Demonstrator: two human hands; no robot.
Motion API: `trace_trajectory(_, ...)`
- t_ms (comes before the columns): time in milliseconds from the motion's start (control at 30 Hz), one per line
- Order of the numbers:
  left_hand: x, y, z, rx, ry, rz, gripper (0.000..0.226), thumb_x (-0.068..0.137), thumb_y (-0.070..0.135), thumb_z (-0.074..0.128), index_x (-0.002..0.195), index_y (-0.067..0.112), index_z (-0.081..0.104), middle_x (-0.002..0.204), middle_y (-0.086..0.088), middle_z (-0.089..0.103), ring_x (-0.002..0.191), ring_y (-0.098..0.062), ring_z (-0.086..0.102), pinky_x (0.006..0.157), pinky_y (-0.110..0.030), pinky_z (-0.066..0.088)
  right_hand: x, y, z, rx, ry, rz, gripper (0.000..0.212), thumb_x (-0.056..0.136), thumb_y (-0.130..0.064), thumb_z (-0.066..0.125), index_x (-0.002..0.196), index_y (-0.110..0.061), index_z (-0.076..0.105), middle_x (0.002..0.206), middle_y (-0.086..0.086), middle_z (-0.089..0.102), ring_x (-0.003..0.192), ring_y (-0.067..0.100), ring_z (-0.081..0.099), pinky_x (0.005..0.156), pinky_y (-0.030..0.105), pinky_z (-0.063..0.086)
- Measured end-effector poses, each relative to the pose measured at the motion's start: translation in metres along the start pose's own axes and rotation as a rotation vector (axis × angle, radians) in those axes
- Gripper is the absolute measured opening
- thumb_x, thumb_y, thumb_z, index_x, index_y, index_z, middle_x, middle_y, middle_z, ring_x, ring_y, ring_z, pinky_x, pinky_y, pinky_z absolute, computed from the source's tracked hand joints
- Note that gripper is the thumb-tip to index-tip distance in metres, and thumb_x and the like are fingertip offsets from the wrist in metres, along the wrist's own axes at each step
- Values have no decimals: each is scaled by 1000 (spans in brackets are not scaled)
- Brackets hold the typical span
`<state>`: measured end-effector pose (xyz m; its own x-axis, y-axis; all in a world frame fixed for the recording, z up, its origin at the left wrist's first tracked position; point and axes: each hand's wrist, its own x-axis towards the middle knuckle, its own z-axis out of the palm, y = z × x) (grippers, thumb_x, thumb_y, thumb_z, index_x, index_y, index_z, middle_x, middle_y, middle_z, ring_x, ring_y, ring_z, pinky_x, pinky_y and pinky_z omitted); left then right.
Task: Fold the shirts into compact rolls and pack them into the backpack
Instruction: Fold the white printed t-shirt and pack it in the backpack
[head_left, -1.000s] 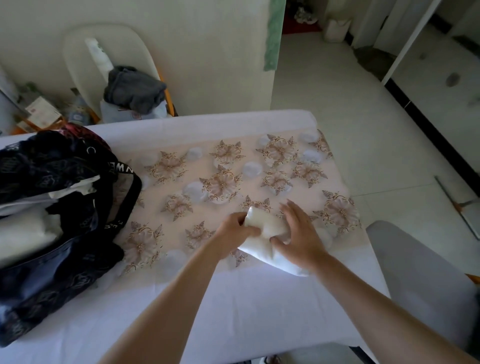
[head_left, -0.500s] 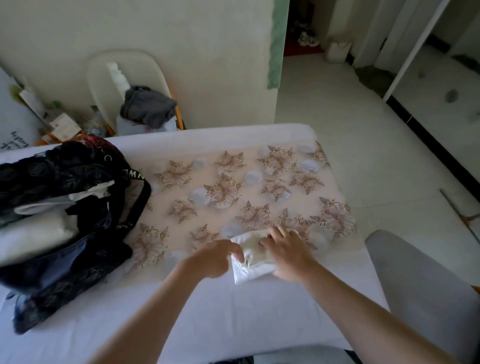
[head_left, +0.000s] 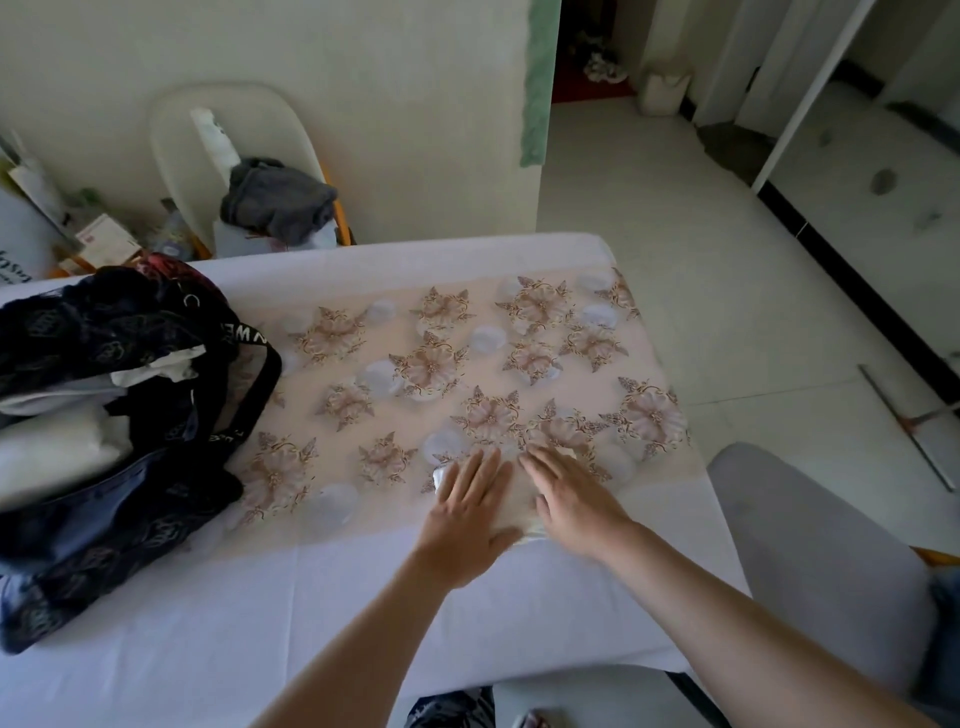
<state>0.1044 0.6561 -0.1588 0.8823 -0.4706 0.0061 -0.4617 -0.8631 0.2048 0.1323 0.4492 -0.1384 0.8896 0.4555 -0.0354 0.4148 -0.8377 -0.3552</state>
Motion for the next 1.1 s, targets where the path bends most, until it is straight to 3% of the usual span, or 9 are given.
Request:
trace_trajectory(100,-9,-2,2,64,-7,29,104,75,74,56,154,14,28,163,-9,17,150,-35,16,118,-59,15,-13,7,13,-40,-115,10,79,93,-55,25,159,-16,8,167,5,1,154,21,-1,125,41,9)
trace_trajectory(233,-4,0,-2,89,-2,39,90,76,53,72,147,9,39,156,-16,33,142,-41,32,108,-58,39,-15,14,17,-173,-165,-65,104,86,-61,55,159,-19,-5,166,9,-8,153,27,-7,125,42,6)
trace_trajectory(333,-3,0,-9,93,-28,40,81,66,34,81,137,6,52,146,-18,47,134,-40,46,96,-54,51,-13,7,12,-161,-152,-37,99,77,-38,75,158,-15,22,163,15,19,150,33,23,118,46,32)
trace_trajectory(400,-6,-1,-21,38,-14,13,64,74,36,60,132,9,57,140,-14,55,128,-35,54,92,-49,54,-11,-2,4,-145,-105,-61,79,72,-32,77,143,-12,48,149,14,42,135,34,46,97,47,53)
trace_trajectory(533,-30,-1,-59,-161,-74,-221,69,73,48,53,140,29,48,143,10,51,127,-15,51,100,-33,47,1,-35,-21,-55,-102,-85,40,82,-38,62,115,-16,57,120,2,47,114,24,49,67,34,52)
trace_trajectory(600,-46,-8,-72,-244,-88,-285,79,68,53,65,142,36,41,139,15,50,120,-12,52,95,-29,45,12,-55,-31,-10,-129,-101,39,84,-40,59,117,-18,57,116,0,50,112,22,48,71,33,48)
trace_trajectory(767,-66,-48,-116,-345,-3,-403,53,79,30,62,131,27,51,125,8,54,102,-22,61,80,-31,49,54,-107,-56,-64,-145,-205,47,83,-42,52,126,-24,56,114,-3,61,109,21,56,83,32,48)
trace_trajectory(1000,-109,-156,-198,-335,108,-481,51,70,32,57,120,25,64,109,7,58,99,-18,61,85,-31,50,133,-224,-61,-216,-162,-343,70,84,-67,49,141,-27,37,137,-3,47,122,23,48,99,39,43)
trace_trajectory(1100,-142,-209,-229,-301,146,-518,48,71,33,62,119,36,62,111,14,63,101,-13,61,83,-30,50,165,-283,-48,-227,-91,-389,55,91,-63,52,130,-23,49,125,-2,57,117,22,51,95,37,44)
